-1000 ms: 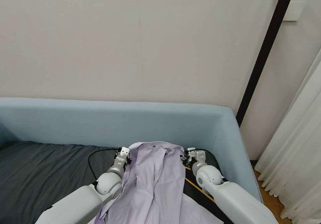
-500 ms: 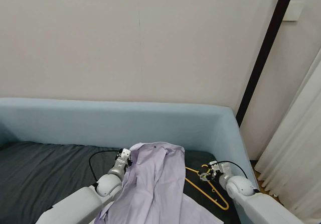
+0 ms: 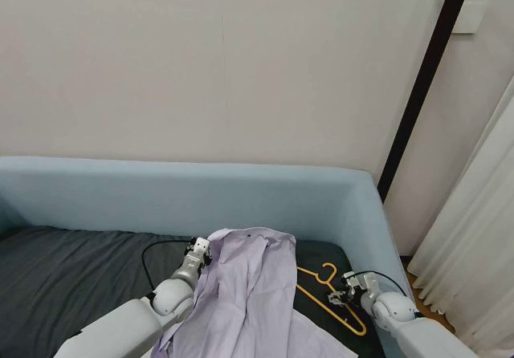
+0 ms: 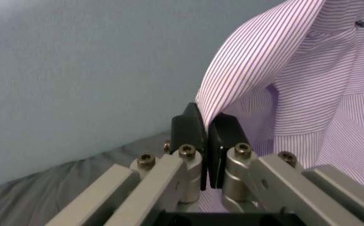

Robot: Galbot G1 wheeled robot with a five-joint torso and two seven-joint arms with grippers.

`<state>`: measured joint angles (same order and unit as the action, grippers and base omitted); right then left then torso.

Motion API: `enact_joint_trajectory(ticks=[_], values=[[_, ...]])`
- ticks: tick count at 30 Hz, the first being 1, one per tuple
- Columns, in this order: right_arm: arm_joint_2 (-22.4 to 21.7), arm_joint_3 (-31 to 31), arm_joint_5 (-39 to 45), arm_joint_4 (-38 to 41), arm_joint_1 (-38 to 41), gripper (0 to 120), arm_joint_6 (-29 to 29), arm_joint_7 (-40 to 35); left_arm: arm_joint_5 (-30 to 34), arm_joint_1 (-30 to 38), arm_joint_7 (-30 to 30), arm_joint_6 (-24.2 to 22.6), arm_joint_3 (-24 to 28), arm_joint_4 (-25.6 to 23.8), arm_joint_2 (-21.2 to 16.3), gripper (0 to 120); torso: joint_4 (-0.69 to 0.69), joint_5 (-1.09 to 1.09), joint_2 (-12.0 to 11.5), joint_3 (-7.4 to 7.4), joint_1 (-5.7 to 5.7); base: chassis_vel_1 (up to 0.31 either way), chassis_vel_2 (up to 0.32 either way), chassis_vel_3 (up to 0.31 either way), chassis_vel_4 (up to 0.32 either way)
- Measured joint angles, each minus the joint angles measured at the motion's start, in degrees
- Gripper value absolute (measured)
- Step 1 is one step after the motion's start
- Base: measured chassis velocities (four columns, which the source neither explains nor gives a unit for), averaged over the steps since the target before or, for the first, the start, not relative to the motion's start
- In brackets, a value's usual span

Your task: Pick up the clothes from the sofa and hang them on the clothes hanger.

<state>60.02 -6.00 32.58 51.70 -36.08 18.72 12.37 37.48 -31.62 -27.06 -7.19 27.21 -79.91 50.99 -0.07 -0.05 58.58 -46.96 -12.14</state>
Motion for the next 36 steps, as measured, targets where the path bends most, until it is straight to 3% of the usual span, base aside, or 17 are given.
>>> enact_joint_trajectory(ticks=[8,9,19,27,36], values=[[1.58,0.16,-0.77,-4.22,1.26,50,-0.7,1.51,0.04,0.45,0.02,0.06,-0.06,-0.4,0.12,0,-0.01,0.01,0.0,0.0,0.0,0.0,0.0,0.0,0.0],[1.58,0.16,-0.77,-4.22,1.26,50,-0.7,1.51,0.04,0.45,0.02,0.06,-0.06,-0.4,0.12,0,-0.01,0.01,0.0,0.0,0.0,0.0,0.0,0.0,0.0],[1.63,-0.46,-1.26,-4.06,1.32,9,-1.19,2.09,0.07,0.37,0.1,0.06,0.22,0.02,0.49,0,0.0,0.0,0.0,0.0,0.0,0.0,0.0,0.0,0.0],[1.81,-0.34,-1.73,-4.08,0.85,4,-2.15,2.07,-0.09,0.22,0.14,0.06,0.21,0.25,0.45,0,-0.01,0.0,0.0,0.0,0.0,0.0,0.0,0.0,0.0],[1.61,1.11,3.16,-2.81,1.75,4,-3.14,-3.78,-0.07,0.24,0.23,0.06,-0.2,0.3,0.19,0,-0.01,0.01,-0.01,0.0,0.0,0.0,0.0,0.0,0.0]])
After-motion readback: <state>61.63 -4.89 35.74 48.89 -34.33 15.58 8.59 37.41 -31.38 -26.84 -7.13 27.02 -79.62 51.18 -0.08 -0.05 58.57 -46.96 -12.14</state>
